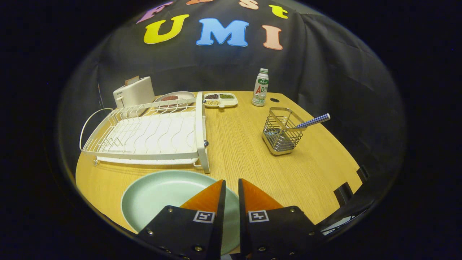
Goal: Take the plate from the dish rack, then take the spoon from the basket and place it into the plate.
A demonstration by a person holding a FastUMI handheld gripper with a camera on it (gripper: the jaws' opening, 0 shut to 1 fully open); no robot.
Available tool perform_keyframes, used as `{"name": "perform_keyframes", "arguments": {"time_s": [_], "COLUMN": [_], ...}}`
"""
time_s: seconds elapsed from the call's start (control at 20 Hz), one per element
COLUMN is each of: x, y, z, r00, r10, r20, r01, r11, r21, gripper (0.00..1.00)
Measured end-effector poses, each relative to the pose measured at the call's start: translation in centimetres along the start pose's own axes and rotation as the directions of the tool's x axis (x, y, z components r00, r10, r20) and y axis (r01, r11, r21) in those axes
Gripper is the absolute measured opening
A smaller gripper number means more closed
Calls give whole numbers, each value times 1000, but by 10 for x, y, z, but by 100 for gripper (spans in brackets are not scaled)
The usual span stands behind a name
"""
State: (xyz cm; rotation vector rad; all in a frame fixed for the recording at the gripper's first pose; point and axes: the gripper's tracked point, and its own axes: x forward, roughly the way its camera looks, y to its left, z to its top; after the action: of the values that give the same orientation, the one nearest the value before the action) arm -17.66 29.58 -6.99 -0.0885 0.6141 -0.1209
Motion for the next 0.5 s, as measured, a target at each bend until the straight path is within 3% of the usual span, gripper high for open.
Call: {"name": "perform_keyframes", "arguments": {"time_s": [0.5], "x": [8], "y": [1], "z": [-3], "r00": [1000], "r10": [-1], "r20": [-16], "r01": [1], "r11": [1000], "r21": [0], "gripper": [20]}}
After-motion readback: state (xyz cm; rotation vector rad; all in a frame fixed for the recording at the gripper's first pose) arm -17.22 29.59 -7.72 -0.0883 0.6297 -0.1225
